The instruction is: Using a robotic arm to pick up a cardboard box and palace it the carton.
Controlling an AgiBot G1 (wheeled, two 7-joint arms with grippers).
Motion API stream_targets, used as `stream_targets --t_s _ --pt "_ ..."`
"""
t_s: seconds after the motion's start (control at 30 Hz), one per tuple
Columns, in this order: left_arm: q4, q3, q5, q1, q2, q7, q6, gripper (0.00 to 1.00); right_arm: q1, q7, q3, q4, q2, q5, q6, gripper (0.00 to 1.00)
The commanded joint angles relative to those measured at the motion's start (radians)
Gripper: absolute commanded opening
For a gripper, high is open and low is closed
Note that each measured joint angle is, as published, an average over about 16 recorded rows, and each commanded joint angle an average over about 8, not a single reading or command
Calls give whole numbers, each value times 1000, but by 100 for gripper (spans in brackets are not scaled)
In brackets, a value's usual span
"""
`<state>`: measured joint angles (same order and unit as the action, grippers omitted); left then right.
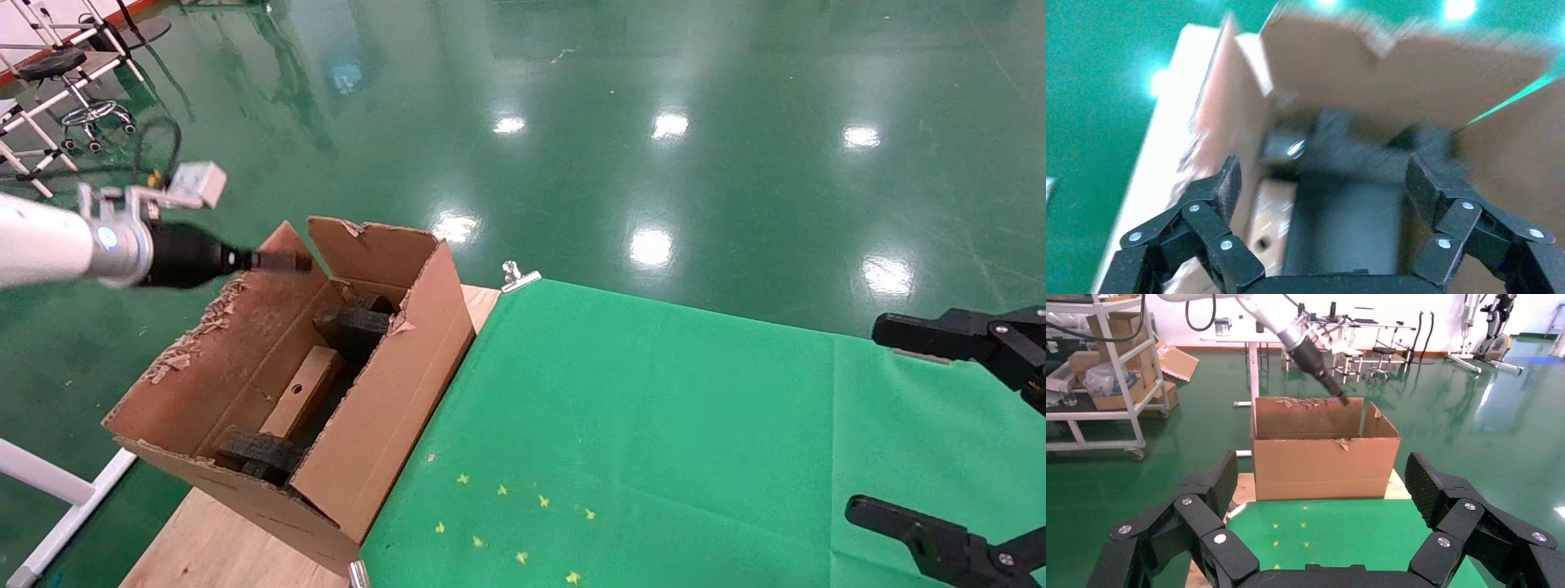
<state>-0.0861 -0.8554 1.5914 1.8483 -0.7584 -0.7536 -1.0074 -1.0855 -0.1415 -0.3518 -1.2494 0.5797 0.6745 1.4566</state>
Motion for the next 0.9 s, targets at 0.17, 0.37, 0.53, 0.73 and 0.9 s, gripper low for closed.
stream_targets --t_s 0.17,0.37,0.53,0.73,0.9 --pt "-57 61 -97 43 40 -25 -137 100 0 0 0 0 0 0 0 100" --pt "-111 116 -189 39 72 -50 -252 100 0 0 0 0 0 0 0 100" --pt "-135 136 -224 34 81 -56 -292 100 0 0 0 0 0 0 0 100" --pt "-143 137 -226 24 81 -48 -288 100 0 0 0 0 0 0 0 100" --pt "-201 162 -262 -20 85 -14 -299 100 0 0 0 0 0 0 0 100"
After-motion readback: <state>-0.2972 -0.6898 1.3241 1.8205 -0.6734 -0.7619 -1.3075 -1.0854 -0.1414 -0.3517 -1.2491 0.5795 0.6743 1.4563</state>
